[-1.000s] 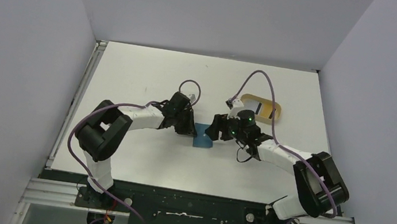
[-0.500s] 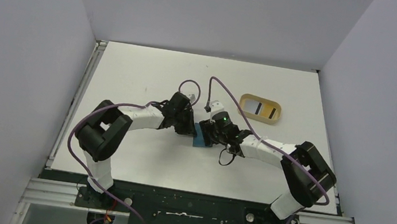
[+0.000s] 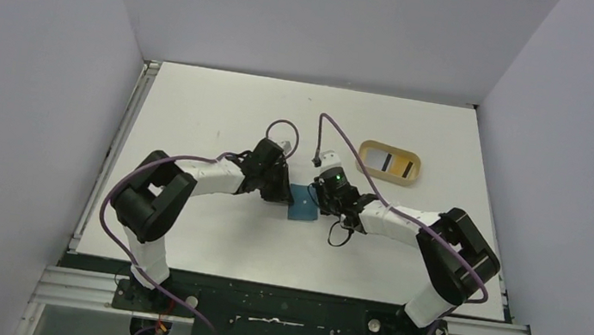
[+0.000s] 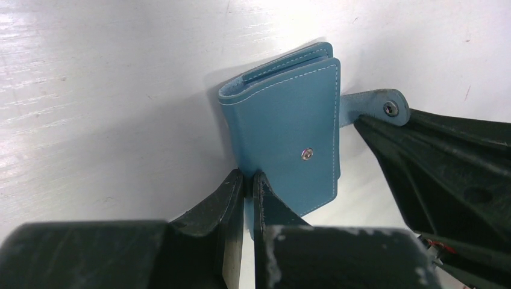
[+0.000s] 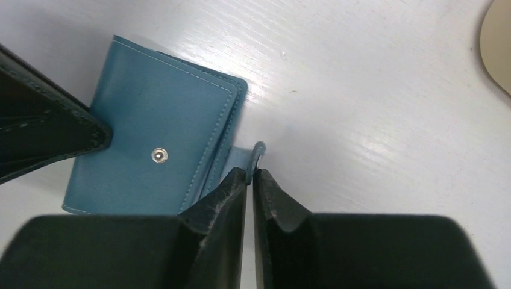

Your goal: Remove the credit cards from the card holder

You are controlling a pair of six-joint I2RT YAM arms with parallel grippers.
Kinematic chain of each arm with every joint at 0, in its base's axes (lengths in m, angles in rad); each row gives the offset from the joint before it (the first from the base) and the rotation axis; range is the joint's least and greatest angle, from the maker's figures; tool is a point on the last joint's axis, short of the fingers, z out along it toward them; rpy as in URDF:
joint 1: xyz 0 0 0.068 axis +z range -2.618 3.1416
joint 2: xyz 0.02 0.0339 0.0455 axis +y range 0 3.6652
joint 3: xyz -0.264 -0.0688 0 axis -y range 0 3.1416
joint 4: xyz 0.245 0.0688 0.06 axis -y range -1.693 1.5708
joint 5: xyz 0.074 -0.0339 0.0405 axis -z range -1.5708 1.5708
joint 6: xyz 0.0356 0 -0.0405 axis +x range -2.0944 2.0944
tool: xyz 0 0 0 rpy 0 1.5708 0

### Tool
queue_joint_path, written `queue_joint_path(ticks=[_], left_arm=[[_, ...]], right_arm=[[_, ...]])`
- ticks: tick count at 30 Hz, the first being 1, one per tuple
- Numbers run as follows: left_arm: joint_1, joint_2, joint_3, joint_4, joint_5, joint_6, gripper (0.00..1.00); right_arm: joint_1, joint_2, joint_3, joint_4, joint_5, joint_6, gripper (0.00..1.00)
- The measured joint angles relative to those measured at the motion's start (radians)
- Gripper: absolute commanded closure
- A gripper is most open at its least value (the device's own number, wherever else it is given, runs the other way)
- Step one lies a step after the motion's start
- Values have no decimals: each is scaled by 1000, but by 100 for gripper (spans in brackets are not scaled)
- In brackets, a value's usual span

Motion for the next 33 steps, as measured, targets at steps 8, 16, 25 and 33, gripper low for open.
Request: queue_joint_path(ticks=[8, 16, 25, 33], left_arm=[[0, -6, -8, 3, -6, -3, 93], [2, -55, -21, -33, -40, 2, 34], [5, -112, -63, -68, -50, -35, 31], [7, -137, -168, 108, 27, -226, 31]], right_arm=[[-38, -10, -35, 26, -35, 36, 100], [-50, -152, -33, -42, -48, 37, 100], [-65, -222, 3, -91, -69, 38, 100], [-63, -229, 11, -134, -103, 42, 100]])
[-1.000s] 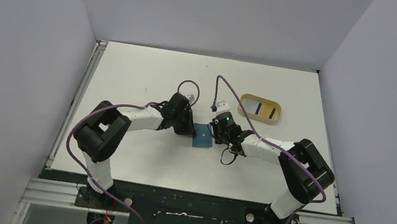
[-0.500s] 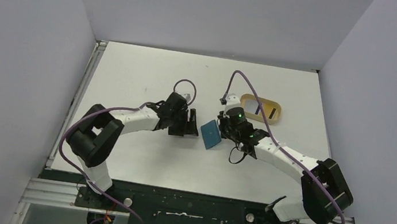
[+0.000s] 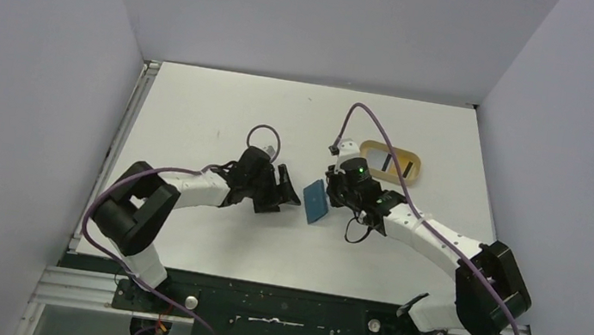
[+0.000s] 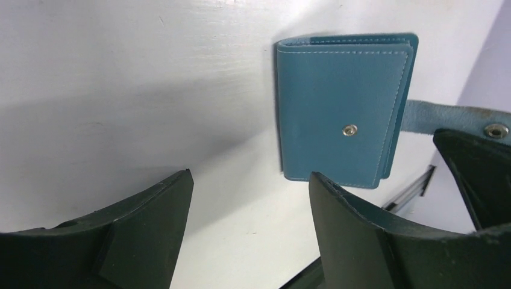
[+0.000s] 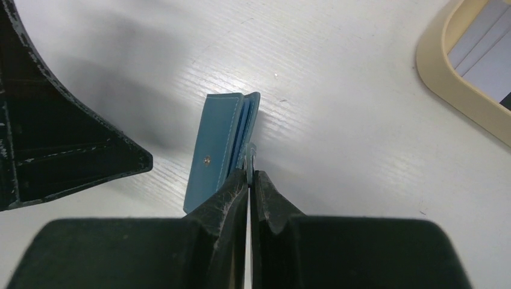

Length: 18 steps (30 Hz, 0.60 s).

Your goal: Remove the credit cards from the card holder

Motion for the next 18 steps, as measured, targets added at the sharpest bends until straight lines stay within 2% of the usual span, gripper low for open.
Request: queue_joint_path(ticks=[12, 18], left_arm=[[0, 7, -80, 243, 59, -233, 30], [0, 110, -95, 409, 102, -323, 31]], right_arm=[[13, -62, 37, -51, -7, 0, 100], [13, -60, 33, -43, -9, 6, 100]])
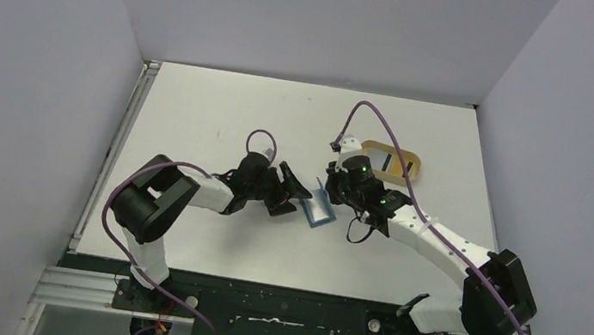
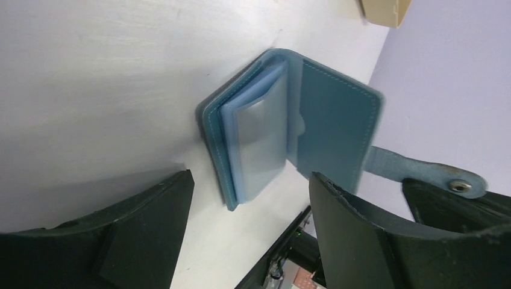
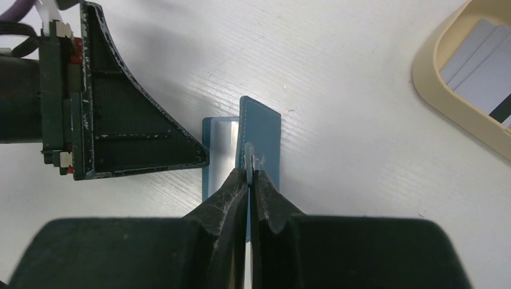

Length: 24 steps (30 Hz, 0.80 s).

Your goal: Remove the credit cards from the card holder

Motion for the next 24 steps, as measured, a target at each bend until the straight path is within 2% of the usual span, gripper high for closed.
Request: queue_joint_path(ticks=[7, 16, 19, 20, 22, 24], left_arm=[[-3, 18, 8, 28, 10, -13, 32], [-9, -11, 37, -87, -18, 64, 34], [-10, -13, 51, -113, -22, 82, 34], [-10, -13, 56, -122, -23, 87, 35], [-12, -12, 64, -137, -26, 97, 35], [-14, -12, 72, -150, -29, 105, 35]], right_arm=[[-21, 39, -18, 12, 31, 27, 100], [-189, 69, -60, -28, 177, 111, 98], [-216, 82, -62, -45, 201, 123, 82], [-217, 90, -62, -48, 208, 126, 73], [-217, 114, -62, -57, 214, 133, 49], [-217, 135, -62, -71, 217, 137, 35]])
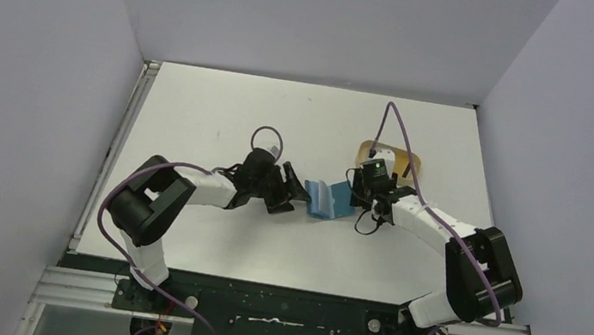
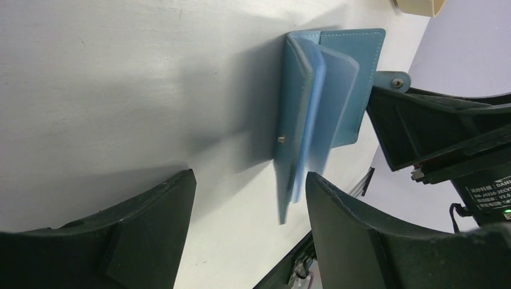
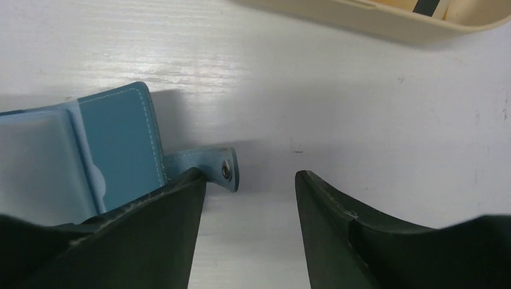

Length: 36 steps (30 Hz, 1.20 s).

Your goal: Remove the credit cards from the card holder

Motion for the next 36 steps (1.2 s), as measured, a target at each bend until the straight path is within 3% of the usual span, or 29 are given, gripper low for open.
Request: queue_joint_path(ticks=[3, 10, 15, 19, 30, 36], left_arm=[[-3, 2, 13, -17, -3, 4, 36], [-22, 51, 74, -30, -15, 9, 40], [-26, 72, 90, -30, -28, 5, 64], [-26, 80, 92, -31, -35, 0, 76], [0, 24, 81, -71, -54, 38, 62], [51, -45, 45, -84, -54, 62, 65]], right_arm=[[0, 6, 0, -14, -9, 5, 29], [0, 2, 1, 4, -44, 5, 28], [0, -14, -36, 75, -99, 8, 28], [0, -10, -63, 103, -138, 13, 28], [0, 56, -65, 159, -198, 13, 28], [0, 71, -68, 176, -217, 12, 28]])
